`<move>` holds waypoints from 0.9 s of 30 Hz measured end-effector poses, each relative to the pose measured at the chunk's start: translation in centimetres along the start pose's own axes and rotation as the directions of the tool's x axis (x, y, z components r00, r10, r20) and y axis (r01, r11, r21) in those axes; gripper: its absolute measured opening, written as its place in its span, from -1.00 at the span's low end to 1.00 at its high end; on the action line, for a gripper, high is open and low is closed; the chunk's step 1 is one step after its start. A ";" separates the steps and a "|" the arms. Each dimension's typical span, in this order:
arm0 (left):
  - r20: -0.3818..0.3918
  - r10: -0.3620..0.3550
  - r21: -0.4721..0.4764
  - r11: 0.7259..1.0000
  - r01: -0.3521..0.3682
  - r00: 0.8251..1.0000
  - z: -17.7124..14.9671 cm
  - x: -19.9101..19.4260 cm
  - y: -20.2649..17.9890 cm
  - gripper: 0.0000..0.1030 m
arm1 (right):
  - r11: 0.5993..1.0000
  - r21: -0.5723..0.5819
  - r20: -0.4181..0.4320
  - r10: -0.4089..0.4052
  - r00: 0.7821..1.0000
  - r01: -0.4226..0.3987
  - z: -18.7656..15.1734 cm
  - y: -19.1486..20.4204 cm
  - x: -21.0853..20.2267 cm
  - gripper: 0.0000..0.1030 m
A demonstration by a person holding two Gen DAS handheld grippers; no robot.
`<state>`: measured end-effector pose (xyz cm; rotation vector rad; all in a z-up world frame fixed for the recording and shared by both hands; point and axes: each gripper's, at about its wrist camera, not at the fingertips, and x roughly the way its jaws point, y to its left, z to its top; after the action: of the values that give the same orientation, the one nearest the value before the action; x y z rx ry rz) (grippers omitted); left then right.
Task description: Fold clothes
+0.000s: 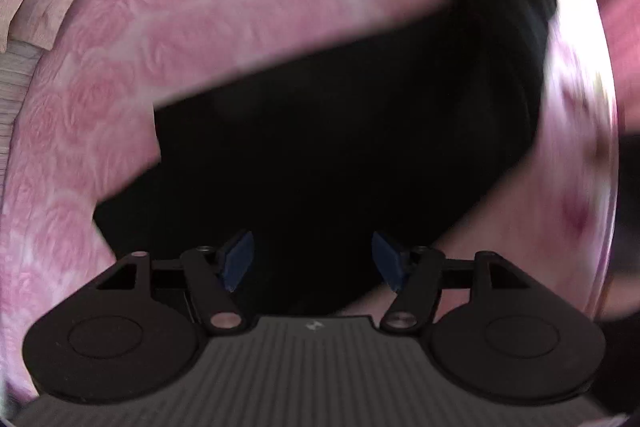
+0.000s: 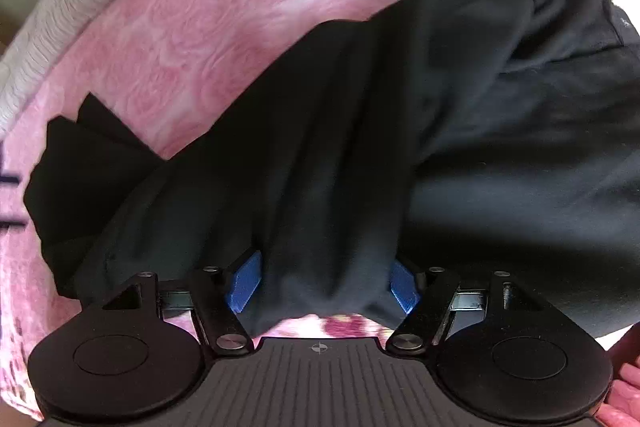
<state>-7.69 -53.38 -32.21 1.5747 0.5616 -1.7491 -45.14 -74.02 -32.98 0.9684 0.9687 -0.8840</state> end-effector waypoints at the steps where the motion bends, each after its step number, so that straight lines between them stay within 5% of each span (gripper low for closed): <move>1: 0.006 0.015 0.049 0.999 -0.015 1.000 -1.3 0.3 -0.8 0.21 | 1.000 -0.004 0.002 -0.018 1.000 0.018 -0.4 0.7 -0.3 -0.71; 5: 0.055 0.080 0.205 0.975 -0.090 0.995 -4.3 2.5 -3.6 0.21 | 0.995 0.088 0.008 0.047 0.999 -0.048 0.1 3.2 -3.5 -0.80; 8: 0.066 0.098 0.202 0.973 -0.109 0.993 -4.2 4.3 -3.9 0.07 | 0.965 0.190 0.059 0.172 0.983 -0.180 3.3 4.0 -6.9 -0.81; 10: 0.056 0.061 0.142 0.988 -0.068 0.997 -3.9 4.7 -2.9 -0.42 | 0.937 0.225 0.110 0.248 0.962 -0.267 6.4 4.7 -8.4 -0.84; 11: 0.064 0.057 0.084 0.994 -0.063 0.996 -3.7 4.3 -1.8 -0.98 | 0.926 0.223 0.135 0.279 0.951 -0.303 8.1 5.1 -8.9 -0.84; 15: 0.142 0.134 -0.232 0.968 -0.098 0.981 -3.2 0.6 5.3 -0.95 | 0.901 0.177 0.225 0.354 0.908 -0.395 15.8 7.1 -9.7 -0.85; 20: 0.115 0.338 -0.485 0.840 -0.244 0.934 -3.1 -3.1 13.5 -0.93 | 0.913 0.129 0.330 0.328 0.885 -0.386 23.3 8.0 -7.3 -0.84; 22: 0.104 0.384 -0.530 0.802 -0.275 0.917 -3.2 -3.8 14.7 -0.70 | 0.936 0.110 0.332 0.283 0.900 -0.335 24.7 7.8 -5.4 -0.84; 24: 0.118 0.390 -0.534 0.800 -0.273 0.913 -2.9 -3.9 14.2 -0.28 | 0.950 0.079 0.321 0.264 0.910 -0.303 24.5 7.7 -4.4 -0.77; 26: 0.150 0.342 -0.487 0.842 -0.232 0.928 -2.2 -3.0 11.7 0.06 | 0.955 0.054 0.309 0.262 0.914 -0.292 23.4 7.5 -3.9 -0.33; 27: 0.164 0.309 -0.450 0.869 -0.208 0.937 -1.8 -2.2 10.1 0.18 | 0.964 0.037 0.308 0.240 0.921 -0.264 22.5 7.3 -3.6 0.09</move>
<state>1.02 -58.28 -28.92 1.0672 0.5431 -1.4554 -33.90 -92.10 -22.13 0.9655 0.5378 -0.8258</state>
